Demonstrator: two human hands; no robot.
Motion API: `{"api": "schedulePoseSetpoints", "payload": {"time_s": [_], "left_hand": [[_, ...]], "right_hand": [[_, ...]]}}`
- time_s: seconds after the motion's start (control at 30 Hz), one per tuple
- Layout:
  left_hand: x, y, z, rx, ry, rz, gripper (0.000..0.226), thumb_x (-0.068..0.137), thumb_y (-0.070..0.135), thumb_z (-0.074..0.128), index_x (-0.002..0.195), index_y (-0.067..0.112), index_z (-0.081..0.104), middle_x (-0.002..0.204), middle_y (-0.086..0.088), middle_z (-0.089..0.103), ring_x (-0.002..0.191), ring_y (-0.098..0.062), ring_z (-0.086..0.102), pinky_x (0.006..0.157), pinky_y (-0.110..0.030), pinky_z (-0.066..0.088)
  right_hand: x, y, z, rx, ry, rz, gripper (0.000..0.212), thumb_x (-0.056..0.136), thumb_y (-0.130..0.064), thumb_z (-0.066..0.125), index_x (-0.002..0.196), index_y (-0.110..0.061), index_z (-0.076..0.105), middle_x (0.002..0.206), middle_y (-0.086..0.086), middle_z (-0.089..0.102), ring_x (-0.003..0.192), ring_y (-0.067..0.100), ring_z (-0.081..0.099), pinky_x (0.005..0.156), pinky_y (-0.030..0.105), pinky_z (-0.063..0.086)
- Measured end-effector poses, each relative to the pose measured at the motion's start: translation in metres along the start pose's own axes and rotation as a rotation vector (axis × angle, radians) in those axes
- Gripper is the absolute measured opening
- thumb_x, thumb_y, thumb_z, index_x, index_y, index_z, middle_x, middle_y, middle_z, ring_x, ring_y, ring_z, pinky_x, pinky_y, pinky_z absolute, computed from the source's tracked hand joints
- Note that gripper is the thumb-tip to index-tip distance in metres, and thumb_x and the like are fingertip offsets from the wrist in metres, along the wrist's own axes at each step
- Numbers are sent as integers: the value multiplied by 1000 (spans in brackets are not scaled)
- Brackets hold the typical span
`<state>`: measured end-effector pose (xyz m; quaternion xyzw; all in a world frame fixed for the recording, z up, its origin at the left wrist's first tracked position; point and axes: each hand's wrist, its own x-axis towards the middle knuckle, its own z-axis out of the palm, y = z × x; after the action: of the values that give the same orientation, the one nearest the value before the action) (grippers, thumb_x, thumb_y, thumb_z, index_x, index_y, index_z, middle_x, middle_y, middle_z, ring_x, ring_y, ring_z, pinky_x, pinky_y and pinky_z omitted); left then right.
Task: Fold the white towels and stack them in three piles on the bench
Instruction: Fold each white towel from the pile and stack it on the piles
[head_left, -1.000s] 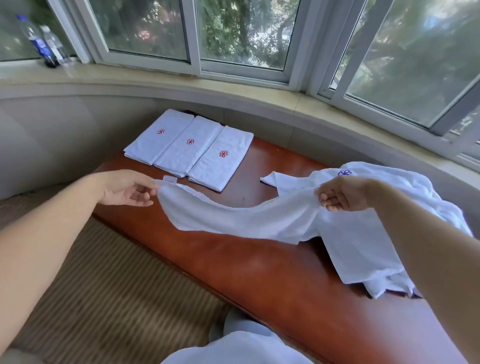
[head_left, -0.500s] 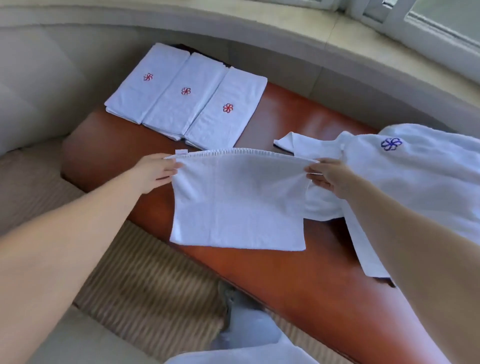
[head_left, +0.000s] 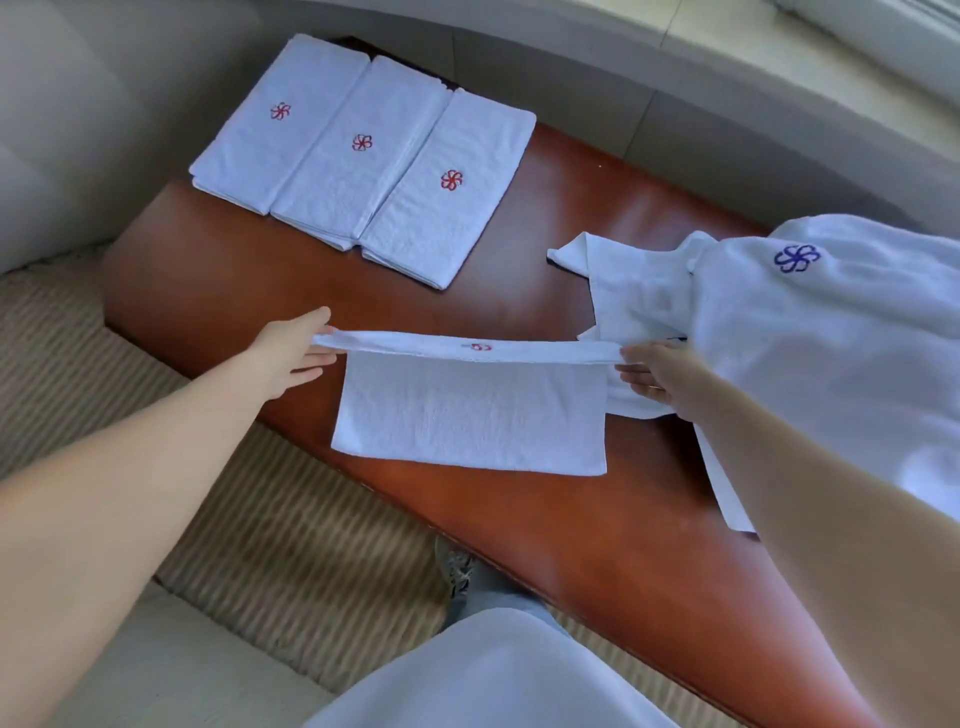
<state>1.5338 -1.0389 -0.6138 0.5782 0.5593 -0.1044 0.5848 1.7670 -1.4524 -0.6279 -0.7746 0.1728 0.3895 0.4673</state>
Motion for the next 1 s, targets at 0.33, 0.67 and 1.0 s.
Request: {"api": "schedulePoseSetpoints", "payload": {"time_s": [0.33, 0.67, 1.0], "left_hand": [[-20, -102, -1, 81, -17, 16, 12, 96, 13, 68, 107, 12, 72, 113, -7, 71, 100, -20, 70, 86, -32, 53], [2, -146, 17, 122, 91, 82, 15, 100, 3, 56, 101, 11, 69, 112, -7, 67, 87, -16, 68, 76, -27, 53], [21, -173, 20, 361, 224, 149, 24, 94, 6, 58, 106, 22, 71, 125, -6, 65, 107, -27, 65, 95, -43, 55]], "right_hand": [[-27, 93, 7, -104, -34, 58, 17, 89, -13, 69, 106, -11, 68, 94, 9, 78, 75, 15, 74, 58, 24, 57], [-7, 159, 26, -136, -20, 92, 8, 94, -14, 68, 101, -17, 68, 100, 5, 76, 79, 11, 73, 67, 26, 56], [2, 178, 32, -213, 101, 68, 14, 91, -19, 73, 98, -21, 62, 102, 5, 72, 84, 17, 70, 72, 33, 57]]}}
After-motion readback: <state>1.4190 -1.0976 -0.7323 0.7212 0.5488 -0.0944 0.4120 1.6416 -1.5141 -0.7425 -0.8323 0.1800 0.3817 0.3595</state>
